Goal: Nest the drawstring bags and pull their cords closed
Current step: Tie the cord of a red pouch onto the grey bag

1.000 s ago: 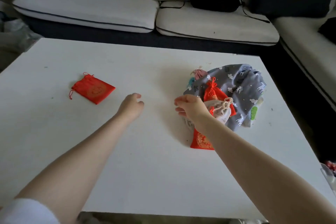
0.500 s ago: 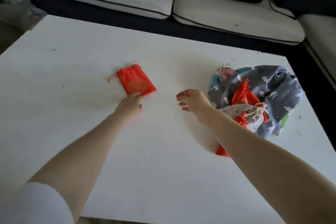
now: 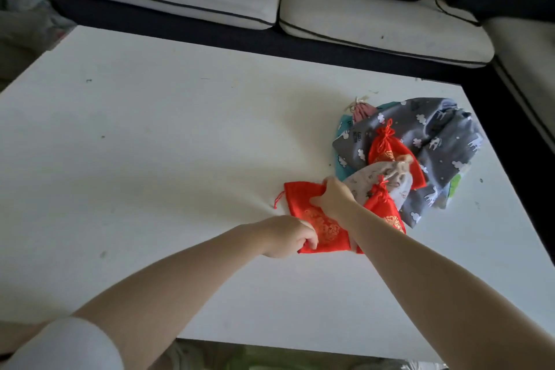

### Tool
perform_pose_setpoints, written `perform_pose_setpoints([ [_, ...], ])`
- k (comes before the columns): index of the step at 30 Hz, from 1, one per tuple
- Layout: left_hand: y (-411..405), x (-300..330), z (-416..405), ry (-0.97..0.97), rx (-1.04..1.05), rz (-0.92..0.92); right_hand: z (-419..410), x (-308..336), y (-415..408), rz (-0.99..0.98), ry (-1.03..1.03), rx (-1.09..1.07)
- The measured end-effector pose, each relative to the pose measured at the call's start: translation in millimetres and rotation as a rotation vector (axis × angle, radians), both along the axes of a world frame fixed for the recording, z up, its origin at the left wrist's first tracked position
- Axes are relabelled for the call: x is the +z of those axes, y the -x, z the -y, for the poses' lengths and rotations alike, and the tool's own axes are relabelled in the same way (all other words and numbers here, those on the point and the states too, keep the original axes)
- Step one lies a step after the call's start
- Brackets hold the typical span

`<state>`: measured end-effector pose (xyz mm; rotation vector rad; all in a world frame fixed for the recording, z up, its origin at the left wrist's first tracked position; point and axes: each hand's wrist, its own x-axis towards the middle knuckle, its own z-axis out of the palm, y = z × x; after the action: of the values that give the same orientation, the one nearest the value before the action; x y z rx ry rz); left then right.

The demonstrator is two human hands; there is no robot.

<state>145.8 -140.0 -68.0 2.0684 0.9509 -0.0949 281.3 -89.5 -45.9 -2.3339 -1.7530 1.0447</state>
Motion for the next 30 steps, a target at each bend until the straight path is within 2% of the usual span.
perform_pose_setpoints([
  [3, -4.8, 12.3, 1.4, 0.066, 0.045, -0.058, 14.1, -5.0, -2.4, -0.100, -0.054, 0.017],
  [5, -3.5, 21.3, -2.5, 0.071, 0.195, -0.015, 17.0, -1.5, -8.2, -0.177, -0.126, -0.004],
  [6, -1.5, 25.7, -4.5, 0.005, 0.287, 0.039, 17.5, 1.7, -12.7, -0.230, -0.154, -0.027],
  [8, 4.7, 33.1, -11.0, -0.296, 0.455, 0.121, 17.9, 12.2, -20.3, -0.323, -0.174, -0.046],
  [10, 6.1, 43.8, -16.9, -0.594, 0.521, 0.123, 20.5, 28.3, -29.1, -0.395, -0.183, -0.037],
  [11, 6.0, 48.8, -20.8, -0.646, 0.537, 0.104, 21.0, 35.8, -30.7, -0.443, -0.186, -0.032],
  [14, -2.5, 70.0, -26.2, -0.571, 0.542, 0.059, 27.2, 62.5, -39.5, -0.569, -0.253, -0.013],
  [16, -5.3, 82.0, -26.4, -0.479, 0.553, 0.072, 33.3, 75.6, -46.5, -0.626, -0.308, -0.008],
  [19, -5.0, 99.8, -22.1, -0.459, 0.587, 0.124, 41.2, 89.1, -59.6, -0.762, -0.366, -0.045],
  [24, -12.2, 126.4, -9.4, -0.450, 0.574, 0.197, 56.5, 107.0, -74.3, -0.780, -0.479, -0.130],
  [27, -19.7, 139.0, -2.3, -0.418, 0.585, 0.255, 69.7, 120.6, -81.2, -1.105, -0.386, -0.209],
  [30, -22.7, 149.1, 3.0, -0.312, 0.647, 0.388, 82.0, 130.1, -88.8, -1.389, -0.320, -0.162],
])
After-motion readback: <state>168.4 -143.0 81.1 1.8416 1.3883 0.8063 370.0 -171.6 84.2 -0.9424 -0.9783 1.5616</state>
